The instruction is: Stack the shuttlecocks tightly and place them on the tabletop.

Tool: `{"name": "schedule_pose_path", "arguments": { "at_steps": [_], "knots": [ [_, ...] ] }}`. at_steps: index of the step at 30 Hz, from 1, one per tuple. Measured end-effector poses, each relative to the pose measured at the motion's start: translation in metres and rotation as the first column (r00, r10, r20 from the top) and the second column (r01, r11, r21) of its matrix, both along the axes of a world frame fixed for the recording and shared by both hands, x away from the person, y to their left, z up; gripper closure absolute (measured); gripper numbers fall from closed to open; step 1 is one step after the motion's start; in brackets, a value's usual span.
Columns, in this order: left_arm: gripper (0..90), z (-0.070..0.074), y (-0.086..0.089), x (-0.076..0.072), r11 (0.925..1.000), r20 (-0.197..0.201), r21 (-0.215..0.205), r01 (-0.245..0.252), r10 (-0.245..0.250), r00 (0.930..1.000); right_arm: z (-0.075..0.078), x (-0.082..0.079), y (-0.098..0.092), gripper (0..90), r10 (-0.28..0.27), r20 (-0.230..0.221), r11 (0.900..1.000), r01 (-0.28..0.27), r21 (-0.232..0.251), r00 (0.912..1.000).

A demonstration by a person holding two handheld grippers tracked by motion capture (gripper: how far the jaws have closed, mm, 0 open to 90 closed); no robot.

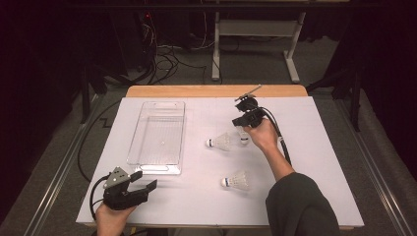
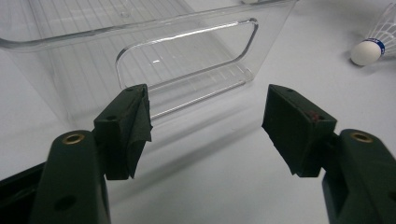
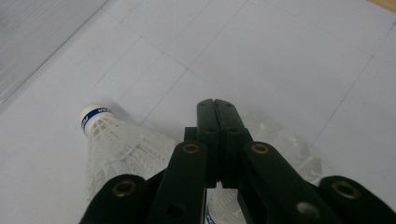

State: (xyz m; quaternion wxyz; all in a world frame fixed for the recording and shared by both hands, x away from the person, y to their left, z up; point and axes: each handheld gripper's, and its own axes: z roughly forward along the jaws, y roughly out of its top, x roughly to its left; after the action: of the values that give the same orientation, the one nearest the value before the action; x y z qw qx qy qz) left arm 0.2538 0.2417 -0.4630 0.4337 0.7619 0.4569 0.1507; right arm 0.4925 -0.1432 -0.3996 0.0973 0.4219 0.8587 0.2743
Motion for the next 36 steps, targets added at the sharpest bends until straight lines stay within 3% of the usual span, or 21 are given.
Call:
{"name": "schedule_pose_path", "arguments": {
  "at_steps": [9, 17, 36],
  "knots": [
    [33.0, 0.000, 0.000, 0.000, 1.0000, 0.000, 0.002, -0.003, 0.003, 1.0000, 0.000, -0.011, -0.004, 90.0, -0.003, 0.053, 1.000, 0.002, 0.015, 0.9986],
    [33.0, 0.000, -0.001, 0.000, 1.0000, -0.002, 0.004, -0.003, 0.003, 1.0000, -0.002, -0.015, -0.009, 89.0, -0.005, 0.055, 1.000, 0.004, 0.022, 0.9985],
    [33.0, -0.001, -0.002, 0.000, 0.9999, -0.002, 0.011, 0.001, -0.001, 1.0000, 0.003, -0.028, -0.031, 77.6, -0.032, 0.055, 0.999, 0.030, 0.024, 0.9980]
  ]
}}
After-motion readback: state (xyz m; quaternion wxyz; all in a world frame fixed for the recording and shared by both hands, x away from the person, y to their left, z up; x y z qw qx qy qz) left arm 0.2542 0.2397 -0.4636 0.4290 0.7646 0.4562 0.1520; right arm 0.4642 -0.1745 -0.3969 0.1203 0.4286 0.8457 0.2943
